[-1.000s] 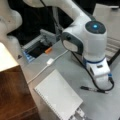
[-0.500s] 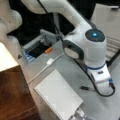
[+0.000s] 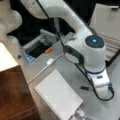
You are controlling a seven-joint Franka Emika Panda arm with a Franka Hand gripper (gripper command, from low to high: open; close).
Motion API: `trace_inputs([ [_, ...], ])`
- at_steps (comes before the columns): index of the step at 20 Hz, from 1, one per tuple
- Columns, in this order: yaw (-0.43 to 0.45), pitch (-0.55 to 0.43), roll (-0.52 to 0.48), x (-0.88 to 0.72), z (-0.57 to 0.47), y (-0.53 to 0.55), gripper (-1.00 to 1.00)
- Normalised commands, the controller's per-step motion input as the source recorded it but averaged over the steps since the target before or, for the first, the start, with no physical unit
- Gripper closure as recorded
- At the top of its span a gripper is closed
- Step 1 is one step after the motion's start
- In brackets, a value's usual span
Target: Turn on the lamps. Open the box. Pick up the pen. Put it in the box.
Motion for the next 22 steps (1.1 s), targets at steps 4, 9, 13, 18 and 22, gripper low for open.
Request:
trace_inputs([
  [4,-0.09,-0.059,-0.052,0.0,-0.13,-0.02,-1.0],
  [9,-0.038,-0.075,-0.083,-0.06,-0.15,-0.05,-1.0],
  [13,-0.006,-0.1,-0.101,-0.06,-0.13,-0.07,-1.0],
  [18,0.02,-0.123,-0.102,-0.09,-0.1,0.0,-1.0],
  [22,0.023,-0.14,-0.088,-0.11,-0.11,0.07,-1.0],
])
